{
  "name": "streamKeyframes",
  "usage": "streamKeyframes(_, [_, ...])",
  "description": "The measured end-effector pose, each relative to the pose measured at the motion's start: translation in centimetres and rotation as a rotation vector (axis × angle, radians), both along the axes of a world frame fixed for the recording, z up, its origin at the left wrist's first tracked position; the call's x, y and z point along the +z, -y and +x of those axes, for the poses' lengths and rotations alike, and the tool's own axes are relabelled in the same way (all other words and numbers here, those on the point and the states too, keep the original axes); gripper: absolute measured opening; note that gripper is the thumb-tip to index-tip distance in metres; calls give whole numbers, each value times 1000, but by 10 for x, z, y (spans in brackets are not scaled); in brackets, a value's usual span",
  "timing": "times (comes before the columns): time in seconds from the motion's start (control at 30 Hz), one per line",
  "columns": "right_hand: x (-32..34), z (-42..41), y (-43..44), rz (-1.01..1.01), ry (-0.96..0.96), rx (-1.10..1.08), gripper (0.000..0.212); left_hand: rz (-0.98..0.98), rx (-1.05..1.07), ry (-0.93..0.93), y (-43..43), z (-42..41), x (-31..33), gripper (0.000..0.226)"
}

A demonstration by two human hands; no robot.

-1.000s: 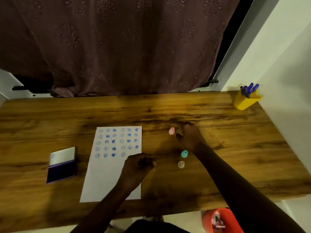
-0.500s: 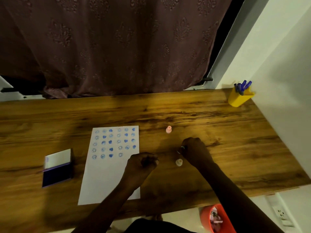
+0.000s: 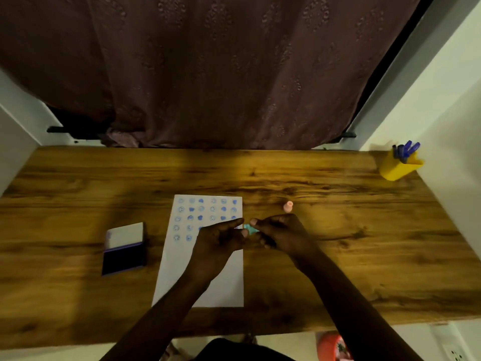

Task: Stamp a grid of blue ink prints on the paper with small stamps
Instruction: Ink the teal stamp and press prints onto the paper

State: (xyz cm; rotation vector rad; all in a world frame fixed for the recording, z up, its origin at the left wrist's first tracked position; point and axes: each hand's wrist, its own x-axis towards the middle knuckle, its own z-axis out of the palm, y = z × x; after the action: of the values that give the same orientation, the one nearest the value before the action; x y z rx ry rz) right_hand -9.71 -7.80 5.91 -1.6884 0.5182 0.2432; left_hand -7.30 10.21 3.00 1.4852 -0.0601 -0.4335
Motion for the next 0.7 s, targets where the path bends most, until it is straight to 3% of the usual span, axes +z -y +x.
streamKeyframes(0.17, [-3, 8, -29, 71, 26, 83, 27, -35, 50, 61, -32, 3, -2, 57])
streamKeyframes(0.4, [-6, 28, -65, 72, 98, 211, 30, -29, 151, 40, -79, 7, -10, 55])
streamKeyframes(0.5, [-11, 40, -85, -25, 146, 231, 32, 32, 224, 33, -104, 9, -13, 47])
streamKeyframes(0.7, [-31, 60, -137, -428, 232, 416, 30, 79, 384, -17, -168, 8, -19, 17])
